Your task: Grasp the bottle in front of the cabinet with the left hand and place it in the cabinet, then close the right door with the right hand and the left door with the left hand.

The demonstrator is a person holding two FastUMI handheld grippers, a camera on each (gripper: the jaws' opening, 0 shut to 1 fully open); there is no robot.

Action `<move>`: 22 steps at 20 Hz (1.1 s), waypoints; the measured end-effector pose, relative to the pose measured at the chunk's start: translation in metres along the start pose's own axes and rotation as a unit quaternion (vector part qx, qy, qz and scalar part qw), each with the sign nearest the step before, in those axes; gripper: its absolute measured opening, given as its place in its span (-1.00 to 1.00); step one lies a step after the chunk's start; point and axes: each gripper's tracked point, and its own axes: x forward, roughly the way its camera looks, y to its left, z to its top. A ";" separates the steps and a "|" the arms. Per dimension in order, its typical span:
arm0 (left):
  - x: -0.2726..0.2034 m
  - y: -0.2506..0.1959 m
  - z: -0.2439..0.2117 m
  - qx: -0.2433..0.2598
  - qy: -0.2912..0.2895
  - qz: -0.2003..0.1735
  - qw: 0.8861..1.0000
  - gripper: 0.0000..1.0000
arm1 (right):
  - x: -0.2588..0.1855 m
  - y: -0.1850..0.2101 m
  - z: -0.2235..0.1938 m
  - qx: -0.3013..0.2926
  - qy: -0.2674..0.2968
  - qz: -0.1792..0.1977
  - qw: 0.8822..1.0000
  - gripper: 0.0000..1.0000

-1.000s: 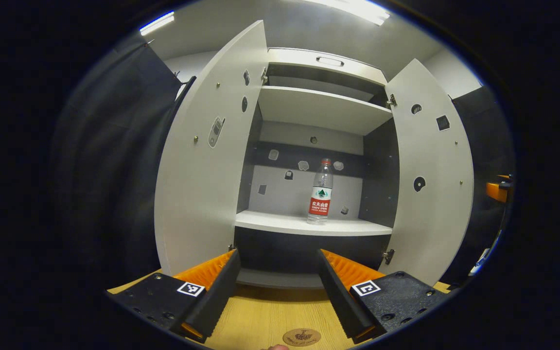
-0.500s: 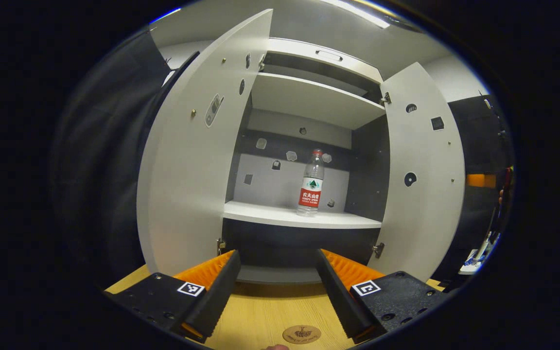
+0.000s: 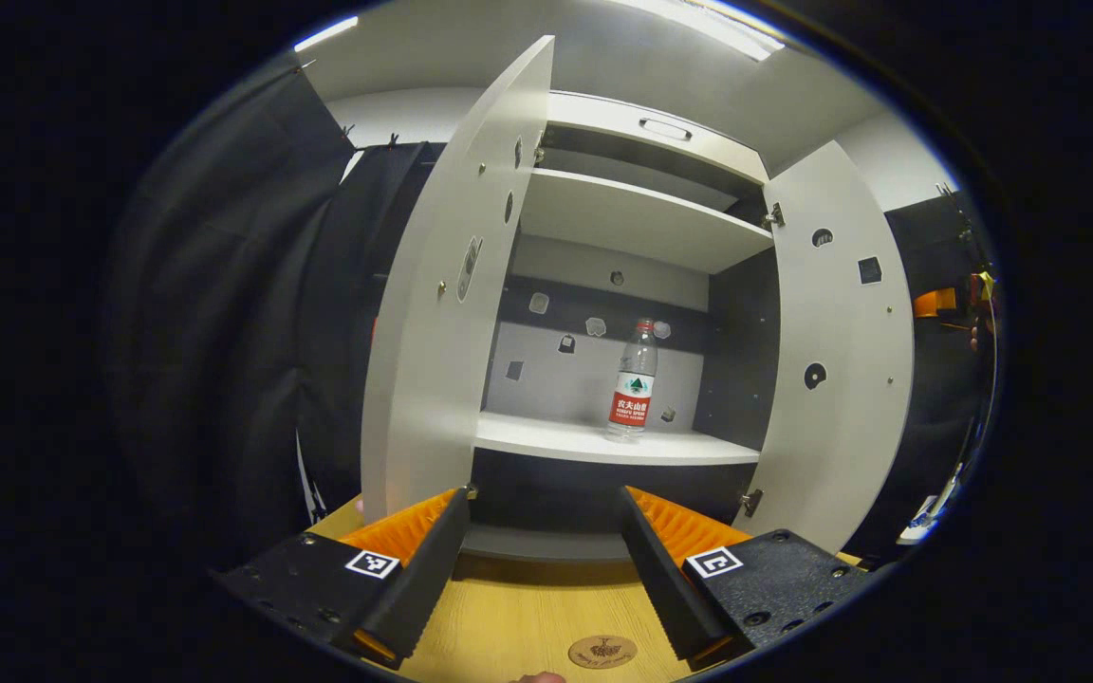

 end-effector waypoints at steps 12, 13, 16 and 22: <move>-0.007 -0.013 -0.003 -0.031 -0.012 0.021 0.999 0.89 | 0.009 0.010 -0.021 0.002 0.013 0.046 0.999 0.95; -0.007 -0.014 -0.002 -0.032 -0.014 0.021 0.999 0.89 | 0.009 0.011 -0.019 -0.013 0.008 0.046 0.999 0.95; -0.005 -0.018 0.004 -0.035 -0.023 0.017 0.999 0.89 | 0.008 0.015 -0.016 -0.046 -0.001 0.047 0.998 0.92; -0.001 -0.031 0.010 -0.038 -0.029 0.003 0.999 0.89 | 0.003 0.025 -0.019 -0.009 0.011 0.076 0.997 0.88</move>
